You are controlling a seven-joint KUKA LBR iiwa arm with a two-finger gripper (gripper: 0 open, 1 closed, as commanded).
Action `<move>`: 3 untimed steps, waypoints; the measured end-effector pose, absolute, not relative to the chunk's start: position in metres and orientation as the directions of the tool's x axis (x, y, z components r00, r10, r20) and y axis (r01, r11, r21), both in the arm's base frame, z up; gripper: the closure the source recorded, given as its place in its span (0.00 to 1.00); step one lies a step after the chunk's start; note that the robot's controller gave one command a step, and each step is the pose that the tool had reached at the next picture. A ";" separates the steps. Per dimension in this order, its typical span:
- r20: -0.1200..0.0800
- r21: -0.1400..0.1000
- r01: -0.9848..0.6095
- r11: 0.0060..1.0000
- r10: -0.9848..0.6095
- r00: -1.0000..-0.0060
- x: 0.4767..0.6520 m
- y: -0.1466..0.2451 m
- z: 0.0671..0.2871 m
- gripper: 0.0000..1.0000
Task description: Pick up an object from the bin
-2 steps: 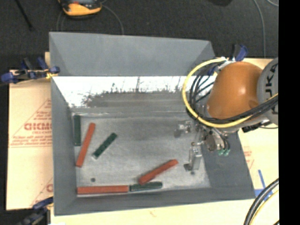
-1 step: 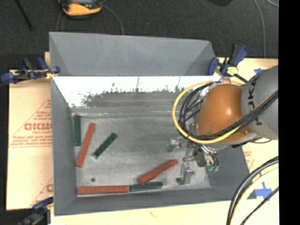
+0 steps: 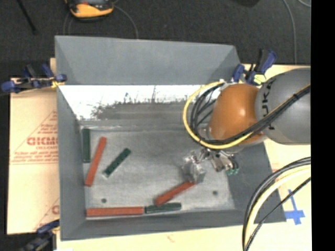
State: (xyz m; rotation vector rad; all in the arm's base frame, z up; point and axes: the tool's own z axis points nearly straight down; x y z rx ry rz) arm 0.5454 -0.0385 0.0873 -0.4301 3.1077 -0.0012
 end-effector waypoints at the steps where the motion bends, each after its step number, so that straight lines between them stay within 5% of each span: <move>1: -0.004 -0.001 -0.272 0.962 -0.272 -0.962 0.545 -0.038 0.087 1.00; 2: 0.005 0.002 -0.277 0.961 -0.277 -0.961 0.546 -0.043 0.130 1.00; 3: -0.020 -0.008 -0.420 0.907 -0.420 -0.907 0.480 -0.054 0.072 0.00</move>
Offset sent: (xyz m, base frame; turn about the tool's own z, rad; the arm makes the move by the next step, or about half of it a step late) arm 0.0056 -0.0089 0.0950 -0.0153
